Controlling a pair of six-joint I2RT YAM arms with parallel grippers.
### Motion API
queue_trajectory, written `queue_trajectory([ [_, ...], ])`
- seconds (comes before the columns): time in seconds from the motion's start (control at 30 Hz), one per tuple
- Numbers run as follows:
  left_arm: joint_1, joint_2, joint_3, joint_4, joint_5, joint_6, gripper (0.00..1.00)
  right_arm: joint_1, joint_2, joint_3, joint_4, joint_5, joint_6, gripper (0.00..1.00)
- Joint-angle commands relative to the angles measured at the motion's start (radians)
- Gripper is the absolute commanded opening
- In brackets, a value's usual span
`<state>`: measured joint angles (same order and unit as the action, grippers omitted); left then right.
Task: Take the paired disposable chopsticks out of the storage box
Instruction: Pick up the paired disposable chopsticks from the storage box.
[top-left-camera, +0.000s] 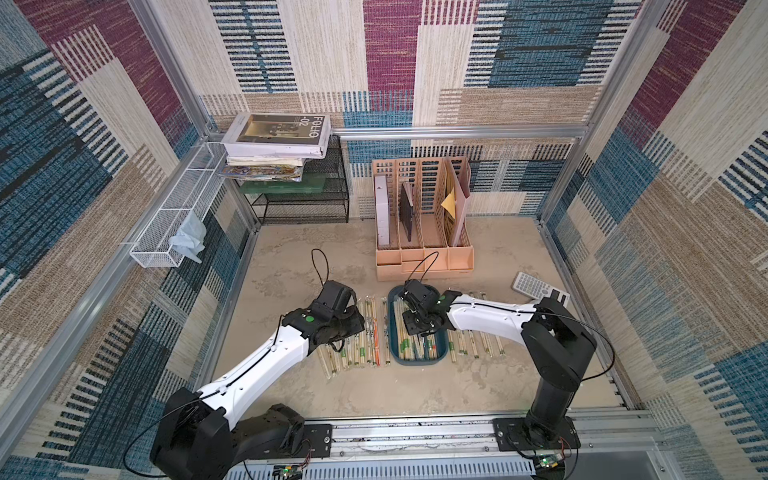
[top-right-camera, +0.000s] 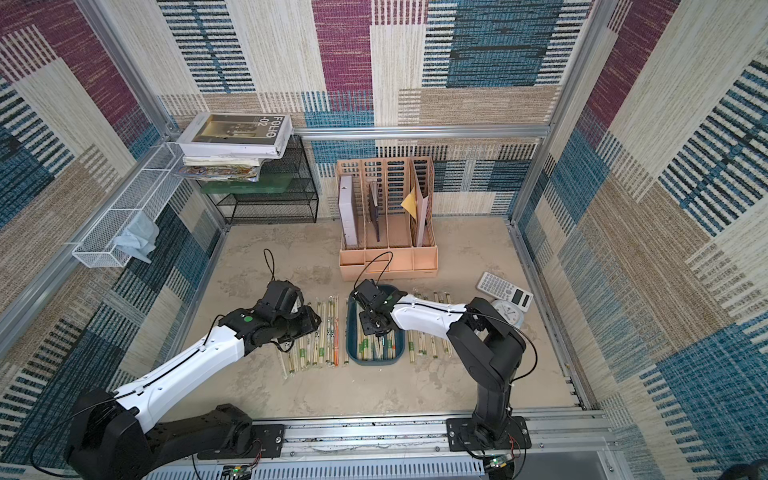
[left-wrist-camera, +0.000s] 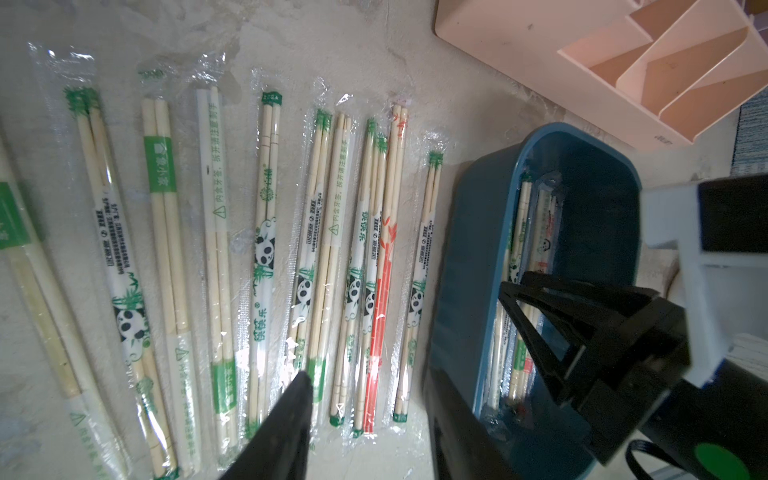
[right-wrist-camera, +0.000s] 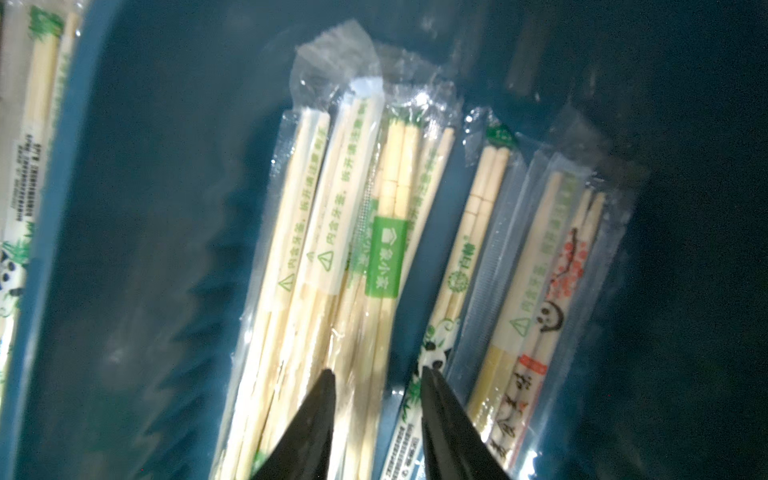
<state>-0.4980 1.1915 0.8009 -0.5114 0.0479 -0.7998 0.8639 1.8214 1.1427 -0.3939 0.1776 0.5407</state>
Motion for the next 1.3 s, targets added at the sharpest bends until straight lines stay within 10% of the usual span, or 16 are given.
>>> queue_trajectory([
  [0.0, -0.004, 0.005, 0.009, 0.005, -0.009, 0.009, 0.47, 0.001, 0.016, -0.002, 0.006, -0.008, -0.001, 0.34],
  [0.57, -0.010, 0.012, 0.022, 0.001, -0.014, 0.014, 0.47, 0.001, -0.040, -0.001, -0.010, -0.006, -0.001, 0.13],
  [1.27, -0.023, 0.037, 0.065, -0.017, -0.023, 0.028, 0.47, -0.057, -0.263, -0.070, -0.029, 0.046, 0.057, 0.10],
])
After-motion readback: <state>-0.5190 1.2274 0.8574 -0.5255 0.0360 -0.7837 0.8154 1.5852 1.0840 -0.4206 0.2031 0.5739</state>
